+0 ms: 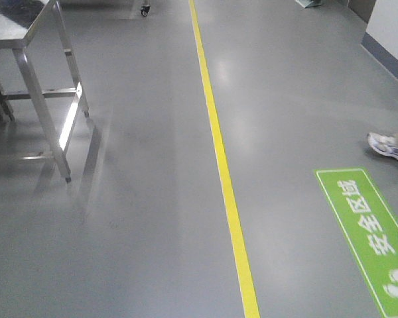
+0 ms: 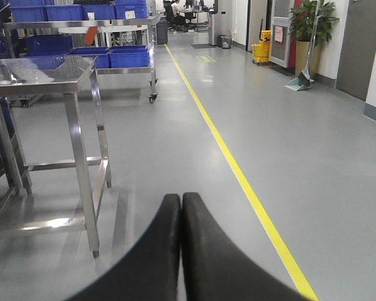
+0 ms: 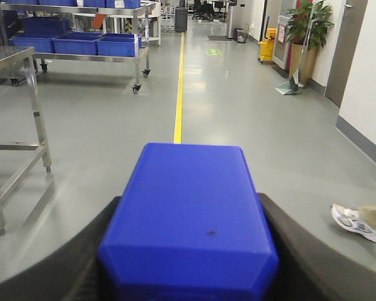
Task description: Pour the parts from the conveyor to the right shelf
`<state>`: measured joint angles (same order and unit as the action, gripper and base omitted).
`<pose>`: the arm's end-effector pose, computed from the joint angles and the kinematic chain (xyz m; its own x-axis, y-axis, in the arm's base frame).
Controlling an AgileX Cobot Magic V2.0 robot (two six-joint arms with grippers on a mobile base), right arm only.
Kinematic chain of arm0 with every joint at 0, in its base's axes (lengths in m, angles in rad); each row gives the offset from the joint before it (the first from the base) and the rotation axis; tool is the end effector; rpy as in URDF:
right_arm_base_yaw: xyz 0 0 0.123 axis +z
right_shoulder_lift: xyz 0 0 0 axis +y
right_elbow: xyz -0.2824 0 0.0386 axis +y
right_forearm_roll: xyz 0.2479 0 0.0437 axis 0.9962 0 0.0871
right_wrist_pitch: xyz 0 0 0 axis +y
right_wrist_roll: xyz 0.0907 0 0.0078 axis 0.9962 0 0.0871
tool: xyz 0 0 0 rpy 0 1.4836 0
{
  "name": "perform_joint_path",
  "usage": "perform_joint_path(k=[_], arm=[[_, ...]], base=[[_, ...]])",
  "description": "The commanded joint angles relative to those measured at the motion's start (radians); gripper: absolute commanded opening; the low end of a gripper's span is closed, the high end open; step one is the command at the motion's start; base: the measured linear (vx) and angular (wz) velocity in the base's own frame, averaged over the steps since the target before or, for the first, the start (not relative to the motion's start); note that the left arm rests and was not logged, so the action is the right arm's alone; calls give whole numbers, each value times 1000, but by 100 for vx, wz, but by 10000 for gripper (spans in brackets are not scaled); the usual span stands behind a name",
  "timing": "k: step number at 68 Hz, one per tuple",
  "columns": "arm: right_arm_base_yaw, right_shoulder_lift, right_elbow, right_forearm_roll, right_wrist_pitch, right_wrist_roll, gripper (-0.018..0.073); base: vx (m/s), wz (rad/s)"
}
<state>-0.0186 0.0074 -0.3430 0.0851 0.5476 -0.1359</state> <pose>0.0279 0.0035 0.2753 -0.1210 -0.0609 -0.9908 -0.0330 0.9978 -0.0572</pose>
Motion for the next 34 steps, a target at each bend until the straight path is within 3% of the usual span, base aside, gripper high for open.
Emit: perform_joint_path(k=[1,34], arm=[[0,14,-26,3,-81,-11,-6],[0,14,-26,4,-81,-11,-6]], base=[[71,3],[71,9]])
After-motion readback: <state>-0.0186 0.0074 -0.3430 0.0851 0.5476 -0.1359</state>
